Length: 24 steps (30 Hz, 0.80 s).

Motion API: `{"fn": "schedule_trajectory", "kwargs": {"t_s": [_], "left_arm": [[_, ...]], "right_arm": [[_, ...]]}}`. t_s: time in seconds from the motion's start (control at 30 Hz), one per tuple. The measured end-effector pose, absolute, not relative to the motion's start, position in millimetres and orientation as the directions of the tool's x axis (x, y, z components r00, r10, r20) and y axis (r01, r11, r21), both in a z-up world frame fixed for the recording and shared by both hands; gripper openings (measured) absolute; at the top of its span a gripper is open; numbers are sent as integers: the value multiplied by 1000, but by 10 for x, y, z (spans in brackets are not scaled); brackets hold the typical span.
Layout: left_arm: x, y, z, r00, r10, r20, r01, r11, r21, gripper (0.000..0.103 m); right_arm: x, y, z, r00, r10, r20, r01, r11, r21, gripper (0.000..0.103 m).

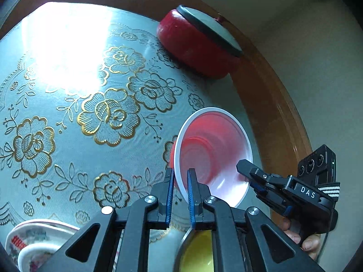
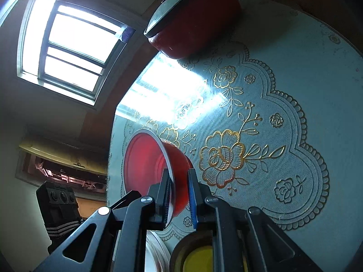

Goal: Organize plates and bowls
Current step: 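Carry the red bowl with both tools over the yellow bowl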

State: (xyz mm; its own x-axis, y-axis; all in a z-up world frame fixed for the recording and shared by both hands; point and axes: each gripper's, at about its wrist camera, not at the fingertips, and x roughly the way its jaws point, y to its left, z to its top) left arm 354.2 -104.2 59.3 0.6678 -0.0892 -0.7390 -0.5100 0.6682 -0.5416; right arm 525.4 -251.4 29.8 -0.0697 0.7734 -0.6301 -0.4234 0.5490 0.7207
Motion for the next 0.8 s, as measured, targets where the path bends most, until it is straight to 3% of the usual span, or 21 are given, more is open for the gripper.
{"fn": "schedule_trajectory", "kwargs": {"t_s": [0.8], "left_arm": [[3002, -1906, 533, 628, -256, -735, -362, 741, -566, 11]], "right_arm": [[4438, -3590, 313, 0, 771, -636, -367, 592, 718, 15]]}}
